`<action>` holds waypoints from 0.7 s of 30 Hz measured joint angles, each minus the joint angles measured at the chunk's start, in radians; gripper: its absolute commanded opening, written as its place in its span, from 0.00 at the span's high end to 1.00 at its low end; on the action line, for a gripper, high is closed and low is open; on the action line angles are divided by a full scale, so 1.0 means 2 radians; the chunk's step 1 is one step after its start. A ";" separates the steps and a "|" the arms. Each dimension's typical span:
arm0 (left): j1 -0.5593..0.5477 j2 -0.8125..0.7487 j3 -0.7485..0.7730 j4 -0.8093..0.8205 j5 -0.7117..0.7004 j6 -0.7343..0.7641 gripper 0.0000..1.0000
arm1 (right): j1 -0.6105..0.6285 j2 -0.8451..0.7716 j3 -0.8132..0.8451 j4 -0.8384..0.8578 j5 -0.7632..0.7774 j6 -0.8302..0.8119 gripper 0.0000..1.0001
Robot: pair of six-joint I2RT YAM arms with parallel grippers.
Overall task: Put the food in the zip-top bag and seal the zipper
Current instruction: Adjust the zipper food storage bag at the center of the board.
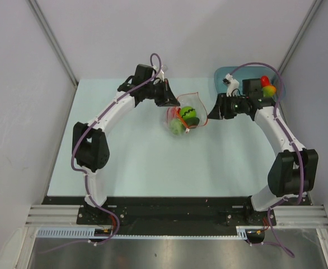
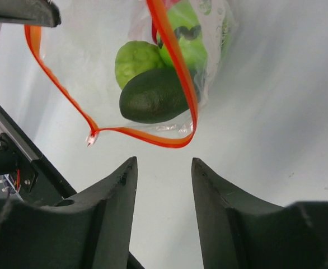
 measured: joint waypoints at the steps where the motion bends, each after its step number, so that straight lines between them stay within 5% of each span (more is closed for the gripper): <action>1: -0.001 0.000 0.000 0.001 0.000 -0.001 1.00 | 0.000 -0.010 -0.009 0.002 0.000 0.003 0.43; 6: -0.001 0.000 0.000 0.002 0.001 -0.001 1.00 | 0.002 -0.004 -0.031 0.012 -0.007 0.024 0.37; 14: -0.002 0.000 0.000 0.010 0.003 -0.002 1.00 | 0.003 0.043 -0.069 0.073 -0.017 0.088 0.43; 18: -0.002 0.000 -0.004 0.015 0.003 -0.002 1.00 | 0.003 0.057 -0.070 0.115 -0.042 0.126 1.00; 21: -0.002 0.000 -0.011 0.016 0.003 -0.001 1.00 | 0.000 0.058 -0.071 0.148 -0.074 0.153 1.00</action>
